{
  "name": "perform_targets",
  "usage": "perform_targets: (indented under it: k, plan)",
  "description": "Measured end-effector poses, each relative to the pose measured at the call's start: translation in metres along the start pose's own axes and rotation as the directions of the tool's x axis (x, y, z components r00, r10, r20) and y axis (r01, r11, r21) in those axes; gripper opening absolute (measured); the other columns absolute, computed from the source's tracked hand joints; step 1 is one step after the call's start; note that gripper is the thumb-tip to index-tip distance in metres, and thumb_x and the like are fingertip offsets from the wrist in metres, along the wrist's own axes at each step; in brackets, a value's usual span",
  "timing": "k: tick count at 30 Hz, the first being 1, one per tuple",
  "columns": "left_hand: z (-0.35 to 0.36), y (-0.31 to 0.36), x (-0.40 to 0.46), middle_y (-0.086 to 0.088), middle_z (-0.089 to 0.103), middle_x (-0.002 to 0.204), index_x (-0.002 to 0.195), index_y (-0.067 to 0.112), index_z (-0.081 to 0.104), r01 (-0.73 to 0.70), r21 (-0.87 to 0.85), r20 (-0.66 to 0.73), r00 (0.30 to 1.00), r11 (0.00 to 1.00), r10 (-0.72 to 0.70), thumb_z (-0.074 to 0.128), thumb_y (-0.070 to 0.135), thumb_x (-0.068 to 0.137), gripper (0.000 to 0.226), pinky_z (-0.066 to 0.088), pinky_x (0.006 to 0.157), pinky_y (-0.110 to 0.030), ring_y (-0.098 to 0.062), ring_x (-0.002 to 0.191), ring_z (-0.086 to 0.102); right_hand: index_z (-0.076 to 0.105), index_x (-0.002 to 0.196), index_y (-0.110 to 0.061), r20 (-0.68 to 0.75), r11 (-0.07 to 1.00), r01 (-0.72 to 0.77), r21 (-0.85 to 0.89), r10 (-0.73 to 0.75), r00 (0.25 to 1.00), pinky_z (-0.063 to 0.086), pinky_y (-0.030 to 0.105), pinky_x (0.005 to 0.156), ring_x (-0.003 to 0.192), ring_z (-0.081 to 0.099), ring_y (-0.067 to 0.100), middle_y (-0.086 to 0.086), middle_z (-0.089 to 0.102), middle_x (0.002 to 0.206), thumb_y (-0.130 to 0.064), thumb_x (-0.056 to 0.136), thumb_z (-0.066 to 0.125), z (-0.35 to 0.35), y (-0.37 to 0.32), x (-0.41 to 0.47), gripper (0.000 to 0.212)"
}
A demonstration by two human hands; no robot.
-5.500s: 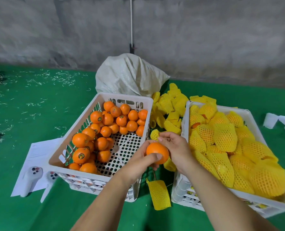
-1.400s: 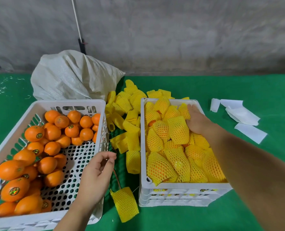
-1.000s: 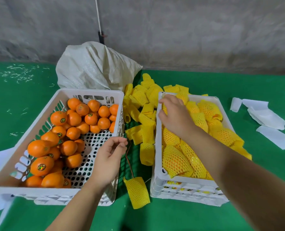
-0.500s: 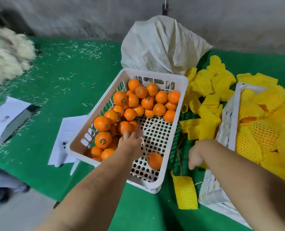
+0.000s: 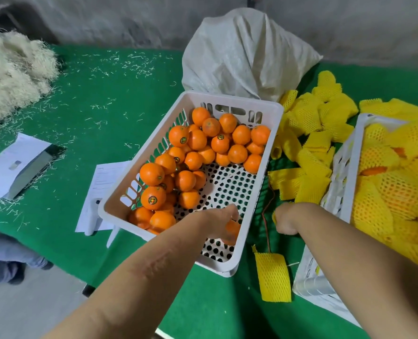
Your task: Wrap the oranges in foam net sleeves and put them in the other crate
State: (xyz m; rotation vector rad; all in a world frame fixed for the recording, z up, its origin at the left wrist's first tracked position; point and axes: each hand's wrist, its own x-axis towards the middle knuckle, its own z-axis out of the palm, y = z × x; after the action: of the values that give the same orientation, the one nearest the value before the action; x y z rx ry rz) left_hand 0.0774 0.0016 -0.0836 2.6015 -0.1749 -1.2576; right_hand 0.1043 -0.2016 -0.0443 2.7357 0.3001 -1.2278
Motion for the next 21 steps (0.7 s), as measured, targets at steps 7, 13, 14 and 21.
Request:
perform_targets:
  k: [7, 13, 14, 21]
  plan:
    - [-0.009, -0.002, 0.004, -0.011, 0.041, 0.137, 0.15, 0.03, 0.041, 0.041, 0.262, -0.095, 0.995, 0.964, -0.016, 0.083, 0.041, 0.088, 0.076, 0.056, 0.095, -0.046, -0.035, 0.111, 0.061, 0.062, 0.107, -0.01, -0.41, 0.89, 0.118, 0.441, 0.083, 0.908, 0.045, 0.034, 0.074, 0.103, 0.062, 0.035, 0.011, 0.065, 0.107, -0.024, 0.101, 0.062, -0.017, 0.004, 0.0, 0.015]
    - [-0.029, 0.004, -0.035, 0.011, 0.059, 0.114, 0.131, 0.032, 0.049, -0.371, -0.645, -0.599, 0.788, 0.668, -0.141, 0.082, 0.05, 0.085, 0.059, 0.049, 0.066, -0.019, -0.009, 0.096, 0.063, 0.062, 0.109, -0.021, -0.612, 0.662, 0.395, 0.637, 0.122, 0.781, 0.039, 0.024, 0.061, 0.087, 0.057, 0.019, 0.001, 0.063, 0.112, -0.013, 0.097, 0.066, -0.022, 0.011, -0.038, 0.015]
    - [-0.031, 0.013, -0.045, 0.013, 0.065, 0.111, 0.128, 0.035, 0.055, -0.478, -0.711, -0.62, 0.772, 0.516, -0.139, 0.08, 0.055, 0.084, 0.054, 0.052, 0.065, -0.017, -0.007, 0.092, 0.067, 0.064, 0.118, -0.021, -0.647, 0.656, 0.422, 0.626, 0.134, 0.751, 0.041, 0.022, 0.068, 0.096, 0.058, 0.019, 0.001, 0.062, 0.121, -0.017, 0.098, 0.065, -0.022, 0.013, -0.048, 0.02]
    - [-0.008, 0.083, -0.074, -0.004, 0.073, 0.113, 0.138, 0.018, 0.063, -0.562, -0.823, -0.527, 0.81, 0.086, 0.256, 0.078, 0.049, 0.08, 0.067, 0.056, 0.081, -0.034, -0.02, 0.091, 0.068, 0.041, 0.156, -0.012, -0.748, 0.662, 0.445, 0.603, 0.276, 0.604, 0.025, 0.025, 0.116, 0.149, 0.029, 0.022, 0.004, 0.029, 0.163, -0.002, 0.101, 0.053, 0.024, 0.014, -0.103, 0.057]
